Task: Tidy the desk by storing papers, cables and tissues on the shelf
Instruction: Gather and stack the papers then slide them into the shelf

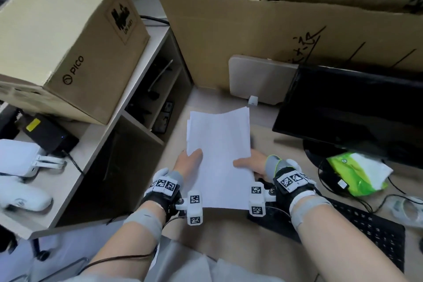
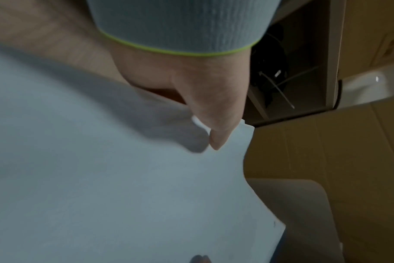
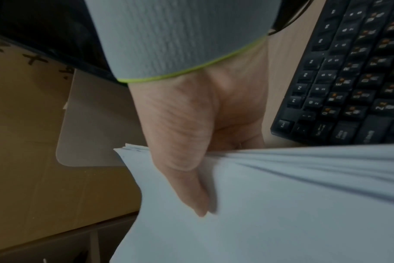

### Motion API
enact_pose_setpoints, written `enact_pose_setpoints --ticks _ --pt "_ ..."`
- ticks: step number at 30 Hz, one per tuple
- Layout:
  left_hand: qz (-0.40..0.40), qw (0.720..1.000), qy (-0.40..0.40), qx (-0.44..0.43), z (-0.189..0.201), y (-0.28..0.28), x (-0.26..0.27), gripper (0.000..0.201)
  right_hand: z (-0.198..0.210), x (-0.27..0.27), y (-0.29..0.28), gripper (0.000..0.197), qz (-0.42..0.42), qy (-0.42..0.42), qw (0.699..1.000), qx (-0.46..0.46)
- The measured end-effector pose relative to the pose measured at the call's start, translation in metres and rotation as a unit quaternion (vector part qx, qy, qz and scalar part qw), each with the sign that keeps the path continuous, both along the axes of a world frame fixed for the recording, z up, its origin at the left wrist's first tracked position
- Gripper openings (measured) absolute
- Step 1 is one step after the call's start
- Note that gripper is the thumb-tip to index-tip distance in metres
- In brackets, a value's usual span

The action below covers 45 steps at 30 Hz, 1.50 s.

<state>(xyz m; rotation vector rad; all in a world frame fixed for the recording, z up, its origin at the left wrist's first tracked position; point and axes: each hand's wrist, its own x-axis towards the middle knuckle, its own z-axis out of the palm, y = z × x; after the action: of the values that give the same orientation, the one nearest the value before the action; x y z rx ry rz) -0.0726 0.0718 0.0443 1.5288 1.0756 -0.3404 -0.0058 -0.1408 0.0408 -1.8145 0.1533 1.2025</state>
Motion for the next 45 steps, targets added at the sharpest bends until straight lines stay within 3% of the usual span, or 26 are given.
enact_pose_setpoints --ticks 2,5,9,13,16,21,26,32,36,40,45 --pt "-0.038 0.999 0.025 0.014 -0.007 0.004 0.008 0.033 -0.003 0.006 0.007 0.034 0.018 -0.018 1.0 -0.016" --pt "-0.075 0.995 0.041 0.049 -0.027 0.03 0.029 0.016 -0.016 0.021 0.023 0.023 -0.006 0.005 0.999 -0.054" --pt "-0.084 0.994 0.048 0.05 -0.043 0.052 0.049 0.009 -0.037 0.04 0.042 0.033 -0.004 0.002 0.997 -0.08" --pt "-0.049 0.996 0.075 0.016 -0.072 0.096 0.069 0.035 -0.069 0.076 0.084 0.033 -0.033 -0.022 0.995 -0.09" --pt "-0.019 0.996 0.082 -0.011 -0.092 0.131 0.067 0.034 -0.083 0.108 0.114 0.032 -0.068 -0.039 0.994 -0.08" --pt "0.103 0.978 0.098 -0.15 -0.106 0.155 0.044 0.033 -0.1 0.15 0.165 0.032 -0.092 -0.069 0.992 -0.057" --pt "0.145 0.973 0.051 -0.173 -0.116 0.155 0.031 0.031 -0.114 0.166 0.2 0.026 -0.11 -0.088 0.99 -0.027" --pt "0.121 0.974 0.021 -0.189 -0.118 0.149 0.039 0.044 -0.124 0.167 0.205 0.031 -0.141 -0.096 0.984 -0.043" --pt "0.116 0.973 0.018 -0.201 -0.116 0.144 0.039 0.047 -0.117 0.157 0.23 0.028 -0.167 -0.083 0.982 0.012" --pt "0.115 0.97 0.016 -0.215 -0.115 0.152 0.03 0.045 -0.115 0.149 0.269 0.033 -0.118 -0.043 0.99 0.061" --pt "0.124 0.967 0.017 -0.22 -0.119 0.153 0.03 0.048 -0.129 0.158 0.297 0.047 -0.028 -0.003 0.999 0.047"
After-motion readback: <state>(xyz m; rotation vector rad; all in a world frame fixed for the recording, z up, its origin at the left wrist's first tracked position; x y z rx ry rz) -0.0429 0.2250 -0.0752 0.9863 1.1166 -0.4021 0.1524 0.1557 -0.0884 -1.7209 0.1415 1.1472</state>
